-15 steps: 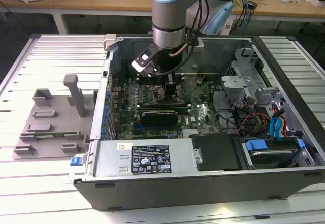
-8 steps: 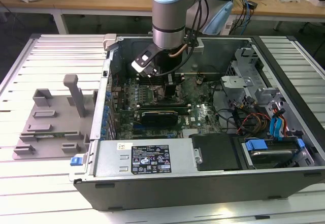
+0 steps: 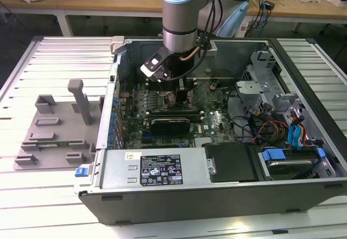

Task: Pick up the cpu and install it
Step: 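Place the cpu into insertion slot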

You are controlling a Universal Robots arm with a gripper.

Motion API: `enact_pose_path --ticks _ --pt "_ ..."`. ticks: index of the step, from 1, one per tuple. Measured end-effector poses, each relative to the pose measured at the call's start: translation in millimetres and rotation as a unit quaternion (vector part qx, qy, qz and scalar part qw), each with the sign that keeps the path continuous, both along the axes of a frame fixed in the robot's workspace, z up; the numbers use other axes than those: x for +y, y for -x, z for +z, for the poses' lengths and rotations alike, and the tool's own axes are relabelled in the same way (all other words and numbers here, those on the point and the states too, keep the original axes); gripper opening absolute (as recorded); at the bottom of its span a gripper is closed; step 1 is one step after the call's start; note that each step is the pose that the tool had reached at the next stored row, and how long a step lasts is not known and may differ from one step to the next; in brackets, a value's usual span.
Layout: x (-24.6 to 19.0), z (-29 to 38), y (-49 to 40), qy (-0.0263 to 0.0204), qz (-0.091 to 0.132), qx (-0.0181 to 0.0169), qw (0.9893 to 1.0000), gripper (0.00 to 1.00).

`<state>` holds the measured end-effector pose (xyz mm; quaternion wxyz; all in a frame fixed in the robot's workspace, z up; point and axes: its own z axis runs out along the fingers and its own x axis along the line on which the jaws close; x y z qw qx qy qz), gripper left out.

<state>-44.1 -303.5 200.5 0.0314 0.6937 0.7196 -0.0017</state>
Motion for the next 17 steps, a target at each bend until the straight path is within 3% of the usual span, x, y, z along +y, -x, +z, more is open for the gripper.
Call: enact_pose_path --ticks 17 --pt "0.1 -2.5 1.4 0.0001 -0.002 0.0002 1.0000 0.55"
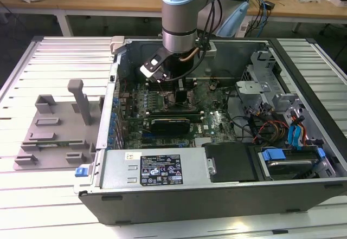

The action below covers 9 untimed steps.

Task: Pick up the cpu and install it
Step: 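Place the cpu into insertion slot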

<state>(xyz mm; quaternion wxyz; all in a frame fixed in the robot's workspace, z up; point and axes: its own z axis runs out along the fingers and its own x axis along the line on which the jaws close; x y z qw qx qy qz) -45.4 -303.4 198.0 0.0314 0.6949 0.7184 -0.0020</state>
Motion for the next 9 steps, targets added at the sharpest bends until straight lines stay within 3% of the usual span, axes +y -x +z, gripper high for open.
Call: enact_pose_path --ticks 9 --pt "0.0 -1.6 0.0 0.0001 -0.005 -0.0002 1.0000 0.55"
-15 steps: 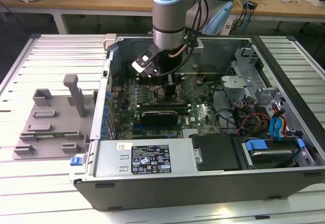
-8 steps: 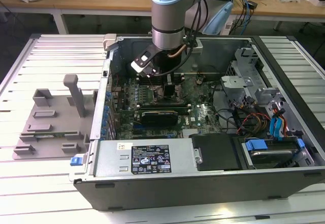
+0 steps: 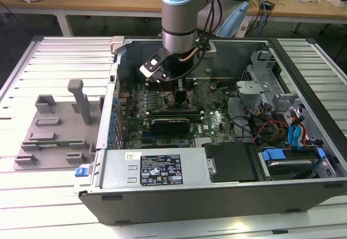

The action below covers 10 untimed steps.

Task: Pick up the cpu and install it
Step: 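Place the cpu into insertion slot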

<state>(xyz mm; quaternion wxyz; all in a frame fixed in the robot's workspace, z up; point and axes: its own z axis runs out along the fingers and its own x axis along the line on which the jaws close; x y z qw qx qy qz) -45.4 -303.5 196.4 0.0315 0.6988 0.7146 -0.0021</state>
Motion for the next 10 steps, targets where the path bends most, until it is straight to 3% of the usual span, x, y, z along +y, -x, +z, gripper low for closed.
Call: enact_pose_path --ticks 5,10 --pt "0.0 3.8 0.0 -0.0002 -0.002 -0.0002 1.0000 0.55" --pt "-0.1 1.3 0.2 0.0001 -0.002 -0.0031 1.0000 0.55"
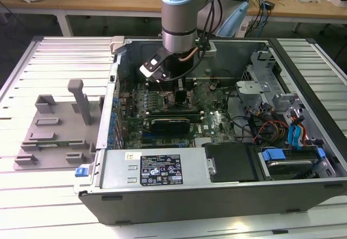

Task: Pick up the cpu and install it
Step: 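Place the cpu into insertion slot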

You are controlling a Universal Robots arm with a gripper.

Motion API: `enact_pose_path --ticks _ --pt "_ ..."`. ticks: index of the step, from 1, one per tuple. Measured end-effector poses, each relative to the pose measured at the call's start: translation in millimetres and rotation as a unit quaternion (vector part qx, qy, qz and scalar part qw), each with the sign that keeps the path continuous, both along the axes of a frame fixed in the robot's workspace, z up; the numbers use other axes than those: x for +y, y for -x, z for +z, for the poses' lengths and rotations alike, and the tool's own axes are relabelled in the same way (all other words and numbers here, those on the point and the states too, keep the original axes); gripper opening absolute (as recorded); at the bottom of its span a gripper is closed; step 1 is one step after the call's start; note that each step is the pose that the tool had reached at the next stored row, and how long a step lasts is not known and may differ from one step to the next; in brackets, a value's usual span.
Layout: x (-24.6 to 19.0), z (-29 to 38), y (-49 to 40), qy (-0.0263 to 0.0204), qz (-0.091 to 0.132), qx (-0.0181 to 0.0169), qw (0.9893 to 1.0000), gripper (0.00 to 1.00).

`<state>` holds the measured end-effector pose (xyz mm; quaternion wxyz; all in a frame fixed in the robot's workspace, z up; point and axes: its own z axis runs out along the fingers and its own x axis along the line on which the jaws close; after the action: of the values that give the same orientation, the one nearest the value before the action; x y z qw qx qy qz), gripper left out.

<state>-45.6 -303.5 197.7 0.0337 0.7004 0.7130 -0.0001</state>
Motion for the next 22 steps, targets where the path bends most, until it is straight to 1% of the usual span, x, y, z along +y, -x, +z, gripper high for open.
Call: enact_pose_path --ticks 1,14,17,22 --pt "0.0 -1.3 0.0 0.0000 0.000 0.0000 1.0000 0.55" --pt "0.1 -2.7 -2.1 -0.0001 0.000 -0.0001 1.0000 0.55" --pt "0.1 -2.8 -0.5 -0.0003 0.000 -0.0007 1.0000 0.55" --pt "0.1 -3.3 0.4 0.0000 0.000 -0.0005 1.0000 0.55"
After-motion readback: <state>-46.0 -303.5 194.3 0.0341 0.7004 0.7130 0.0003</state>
